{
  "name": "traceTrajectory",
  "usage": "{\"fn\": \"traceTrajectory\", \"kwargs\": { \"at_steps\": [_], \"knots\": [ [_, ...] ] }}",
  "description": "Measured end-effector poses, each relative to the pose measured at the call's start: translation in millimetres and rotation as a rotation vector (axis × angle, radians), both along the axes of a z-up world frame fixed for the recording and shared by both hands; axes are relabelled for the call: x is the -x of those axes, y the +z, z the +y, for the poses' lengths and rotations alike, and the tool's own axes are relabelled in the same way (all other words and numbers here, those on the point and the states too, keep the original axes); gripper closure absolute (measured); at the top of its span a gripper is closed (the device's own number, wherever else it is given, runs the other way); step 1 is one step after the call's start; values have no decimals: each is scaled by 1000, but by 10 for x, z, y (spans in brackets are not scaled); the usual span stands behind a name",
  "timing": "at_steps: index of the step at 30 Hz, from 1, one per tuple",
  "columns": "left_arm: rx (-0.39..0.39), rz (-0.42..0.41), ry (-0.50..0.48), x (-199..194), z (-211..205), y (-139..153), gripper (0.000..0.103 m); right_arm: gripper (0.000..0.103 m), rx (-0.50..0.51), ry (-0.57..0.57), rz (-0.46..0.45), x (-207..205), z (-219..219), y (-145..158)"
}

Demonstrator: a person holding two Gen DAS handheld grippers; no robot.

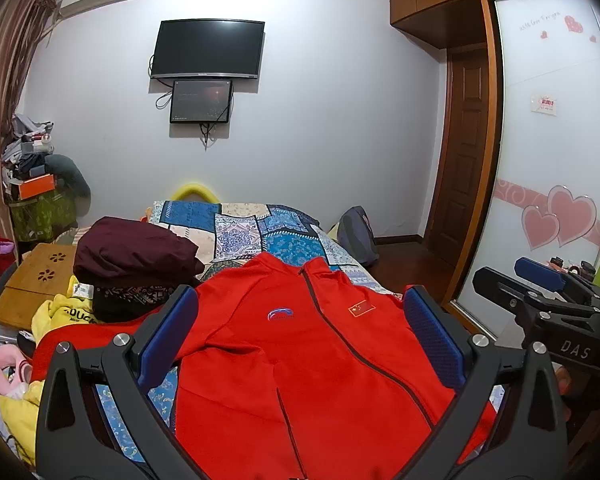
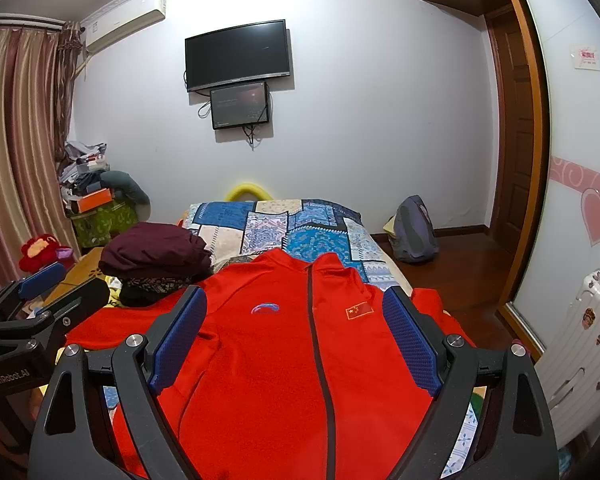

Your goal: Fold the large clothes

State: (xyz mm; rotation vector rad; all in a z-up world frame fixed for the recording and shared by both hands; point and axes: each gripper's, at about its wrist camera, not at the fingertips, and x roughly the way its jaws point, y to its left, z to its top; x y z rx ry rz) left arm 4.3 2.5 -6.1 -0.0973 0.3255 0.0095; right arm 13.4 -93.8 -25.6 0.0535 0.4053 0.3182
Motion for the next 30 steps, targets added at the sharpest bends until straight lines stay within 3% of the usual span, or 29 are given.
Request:
{"fn": "traceTrajectory", "kwargs": {
  "at_steps": [30],
  "knots": [
    [-6, -2, 10, -18, -42, 27, 0, 15, 12, -2, 3, -31, -50, -2]
  ]
}}
